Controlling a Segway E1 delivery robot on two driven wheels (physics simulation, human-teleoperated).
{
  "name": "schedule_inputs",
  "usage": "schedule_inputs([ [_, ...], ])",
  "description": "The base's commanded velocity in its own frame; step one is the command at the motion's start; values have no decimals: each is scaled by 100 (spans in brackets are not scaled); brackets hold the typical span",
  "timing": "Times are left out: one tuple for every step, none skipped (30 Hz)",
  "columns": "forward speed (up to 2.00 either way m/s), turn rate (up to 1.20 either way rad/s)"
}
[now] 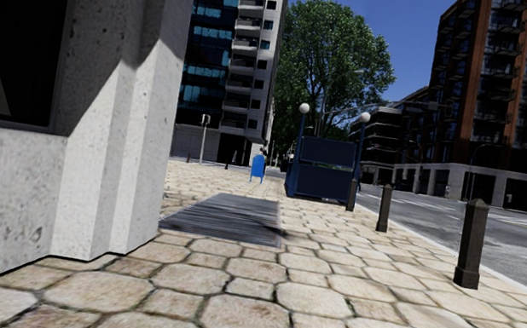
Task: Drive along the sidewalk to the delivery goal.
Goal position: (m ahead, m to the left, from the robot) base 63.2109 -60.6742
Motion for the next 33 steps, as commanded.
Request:
schedule_inputs([
  [200, 0],
  [200, 0],
  [200, 0],
  [200, 0],
  [200, 0],
  [200, 10],
  [200, 15],
  [200, 16],
  [200, 17],
  [200, 17],
  [200, 17],
  [200, 13],
  [200, 0],
  [200, 0],
  [200, 0],
  [200, 0],
  [200, 0],
  [200, 0],
  [200, 0],
  [200, 7],
  [200, 14],
  [200, 19],
  [200, 19],
  [200, 20],
  [200, 21],
  [200, 21],
  [200, 22],
  [200, 22],
  [200, 23],
  [200, 25],
  [200, 27],
  [200, 27],
  [200, 29],
])
